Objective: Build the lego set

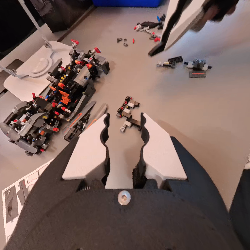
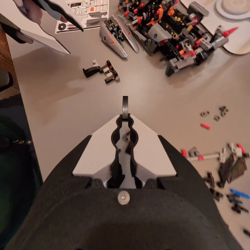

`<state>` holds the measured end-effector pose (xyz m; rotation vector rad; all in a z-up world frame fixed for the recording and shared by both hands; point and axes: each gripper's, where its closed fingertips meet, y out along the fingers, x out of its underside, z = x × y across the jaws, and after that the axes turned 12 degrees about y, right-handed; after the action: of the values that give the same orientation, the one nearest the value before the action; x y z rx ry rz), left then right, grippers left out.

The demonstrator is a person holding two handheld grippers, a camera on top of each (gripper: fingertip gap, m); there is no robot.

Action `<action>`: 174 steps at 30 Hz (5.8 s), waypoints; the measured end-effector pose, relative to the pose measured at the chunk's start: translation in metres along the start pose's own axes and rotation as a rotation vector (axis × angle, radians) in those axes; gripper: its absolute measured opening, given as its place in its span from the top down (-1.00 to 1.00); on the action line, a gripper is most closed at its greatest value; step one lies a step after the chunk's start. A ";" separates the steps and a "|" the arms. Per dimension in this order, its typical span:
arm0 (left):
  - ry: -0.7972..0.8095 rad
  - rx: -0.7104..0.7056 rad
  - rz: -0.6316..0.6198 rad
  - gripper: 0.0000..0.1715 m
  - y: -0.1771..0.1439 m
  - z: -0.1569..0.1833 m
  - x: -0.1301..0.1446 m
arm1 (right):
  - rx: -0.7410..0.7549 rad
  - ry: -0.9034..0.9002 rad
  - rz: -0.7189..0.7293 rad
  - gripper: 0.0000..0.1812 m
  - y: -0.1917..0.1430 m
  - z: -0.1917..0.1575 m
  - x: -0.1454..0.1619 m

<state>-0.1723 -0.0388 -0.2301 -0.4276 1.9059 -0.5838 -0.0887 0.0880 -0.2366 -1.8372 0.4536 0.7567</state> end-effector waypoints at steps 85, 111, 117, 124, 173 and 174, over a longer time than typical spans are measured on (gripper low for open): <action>-0.630 0.412 0.805 0.89 -0.010 0.053 -0.130 | -0.483 0.374 0.651 0.95 -0.029 -0.106 -0.052; -0.612 0.407 0.812 0.93 -0.014 0.050 -0.130 | -0.447 0.362 0.650 0.94 -0.031 -0.108 -0.054; -0.612 0.403 0.813 0.94 -0.016 0.045 -0.128 | -0.429 0.345 0.642 0.98 -0.032 -0.107 -0.053; -0.626 0.417 0.804 0.93 -0.014 0.044 -0.128 | -0.388 0.333 0.635 0.91 -0.034 -0.102 -0.051; -0.702 0.565 0.921 0.93 -0.005 0.069 -0.148 | -0.470 0.389 0.627 0.92 -0.046 -0.105 -0.044; -0.704 0.569 0.928 0.93 -0.005 0.069 -0.148 | -0.471 0.387 0.631 0.93 -0.046 -0.105 -0.045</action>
<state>-0.0516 0.0232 -0.1390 0.5529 1.0078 -0.2555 -0.0626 0.0063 -0.1481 -2.3208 1.2301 0.9838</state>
